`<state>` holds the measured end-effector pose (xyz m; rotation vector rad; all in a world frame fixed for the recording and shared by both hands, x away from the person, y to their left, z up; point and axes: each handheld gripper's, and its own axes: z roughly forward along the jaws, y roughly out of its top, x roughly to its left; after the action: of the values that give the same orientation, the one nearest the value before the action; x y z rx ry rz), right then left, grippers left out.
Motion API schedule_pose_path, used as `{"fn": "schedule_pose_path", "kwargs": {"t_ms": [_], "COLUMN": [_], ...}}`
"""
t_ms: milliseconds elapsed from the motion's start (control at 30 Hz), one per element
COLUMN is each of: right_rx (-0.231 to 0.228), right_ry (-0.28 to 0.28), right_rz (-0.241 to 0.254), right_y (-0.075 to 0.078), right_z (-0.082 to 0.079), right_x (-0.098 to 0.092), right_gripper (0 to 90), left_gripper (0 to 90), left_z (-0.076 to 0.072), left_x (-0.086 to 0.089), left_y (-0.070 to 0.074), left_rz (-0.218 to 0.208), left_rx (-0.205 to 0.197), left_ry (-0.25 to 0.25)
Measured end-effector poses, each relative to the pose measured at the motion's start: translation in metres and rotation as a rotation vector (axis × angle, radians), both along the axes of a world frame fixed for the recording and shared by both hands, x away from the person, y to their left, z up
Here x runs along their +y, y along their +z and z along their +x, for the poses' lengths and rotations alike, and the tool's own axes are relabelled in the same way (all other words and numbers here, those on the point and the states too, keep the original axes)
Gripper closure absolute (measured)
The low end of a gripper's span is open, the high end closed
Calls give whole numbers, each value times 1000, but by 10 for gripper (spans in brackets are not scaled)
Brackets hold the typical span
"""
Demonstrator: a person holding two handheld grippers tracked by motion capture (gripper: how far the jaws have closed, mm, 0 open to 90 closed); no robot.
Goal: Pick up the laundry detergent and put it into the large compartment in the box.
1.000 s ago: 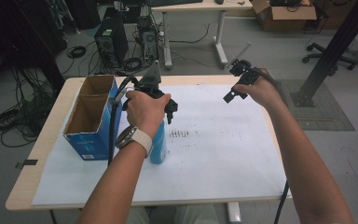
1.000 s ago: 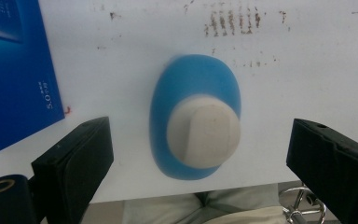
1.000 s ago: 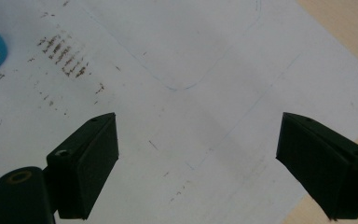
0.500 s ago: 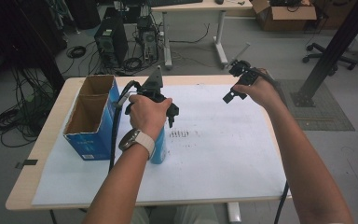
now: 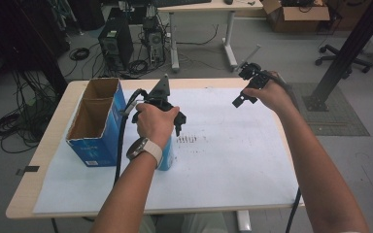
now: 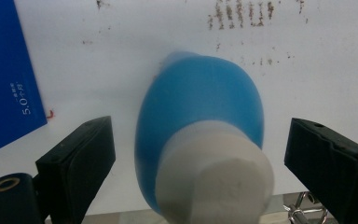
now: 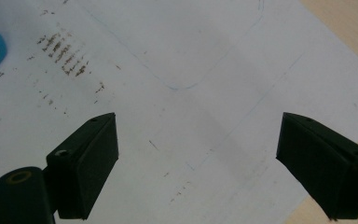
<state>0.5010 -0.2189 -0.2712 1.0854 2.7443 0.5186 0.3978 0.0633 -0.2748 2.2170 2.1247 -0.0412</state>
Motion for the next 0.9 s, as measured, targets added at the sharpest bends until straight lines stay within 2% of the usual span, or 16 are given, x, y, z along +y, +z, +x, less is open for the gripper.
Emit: {"fn": "schedule_pose_path", "kwargs": {"t_ms": [900], "right_rx": [4], "right_ry": [3], "right_rz": [-2], "right_y": [0], "right_z": [0], "right_x": [2], "right_gripper": [126], "left_gripper": [180], "left_z": [2], "left_x": [0], "left_y": [-7], "left_rz": [5], "left_rx": [6], "left_ry": [-8]}}
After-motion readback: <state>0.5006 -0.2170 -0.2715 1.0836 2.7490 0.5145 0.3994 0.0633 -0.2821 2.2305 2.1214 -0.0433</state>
